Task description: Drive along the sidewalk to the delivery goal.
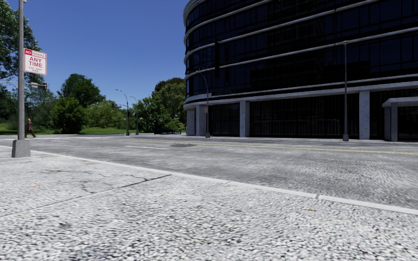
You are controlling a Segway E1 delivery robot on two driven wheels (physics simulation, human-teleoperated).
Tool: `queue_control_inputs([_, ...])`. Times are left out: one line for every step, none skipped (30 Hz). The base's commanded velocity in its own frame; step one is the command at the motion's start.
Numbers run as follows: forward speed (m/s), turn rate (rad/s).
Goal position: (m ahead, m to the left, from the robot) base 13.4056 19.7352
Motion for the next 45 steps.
queue_control_inputs([0.0, 0.0])
queue_control_inputs([0.0, 0.0])
queue_control_inputs([0.0, 0.0])
queue_control_inputs([0.0, 0.0])
queue_control_inputs([0.0, 0.0])
queue_control_inputs([0.0, 0.0])
queue_control_inputs([0.0, 0.0])
queue_control_inputs([0.0, 0.0])
queue_control_inputs([0.0, 0.0])
queue_control_inputs([0.0, 0.0])
queue_control_inputs([0.0, 0.0])
queue_control_inputs([0.0, 0.0])
queue_control_inputs([0.0, 0.0])
queue_control_inputs([0.0, 0.0])
queue_control_inputs([0.0, 0.0])
queue_control_inputs([0.0, 0.0])
queue_control_inputs([0.0, 0.0])
queue_control_inputs([0.0, 0.0])
queue_control_inputs([0.0, 0.0])
queue_control_inputs([0.0, 0.0])
queue_control_inputs([0.0, 0.0])
queue_control_inputs([0.0, 0.0])
queue_control_inputs([0.0, 0.0])
queue_control_inputs([0.0, 0.0])
queue_control_inputs([0.0, 0.0])
queue_control_inputs([0.0, 0.0])
queue_control_inputs([0.0, 0.0])
queue_control_inputs([0.0, 0.0])
queue_control_inputs([0.0, 0.0])
queue_control_inputs([0.0, 0.0])
queue_control_inputs([0.0, 0.05])
queue_control_inputs([0.0, 0.12])
queue_control_inputs([0.0, 0.12])
queue_control_inputs([0.0, 0.17])
queue_control_inputs([0.0, 0.24])
queue_control_inputs([0.0, 0.24])
queue_control_inputs([0.0, 0.26])
queue_control_inputs([0.0, 0.28])
queue_control_inputs([0.0, 0.28])
queue_control_inputs([0.0, 0.29])
queue_control_inputs([0.0, 0.3])
queue_control_inputs([0.0, 0.31])
queue_control_inputs([0.0, 0.31])
queue_control_inputs([0.0, 0.33])
queue_control_inputs([0.0, 0.34])
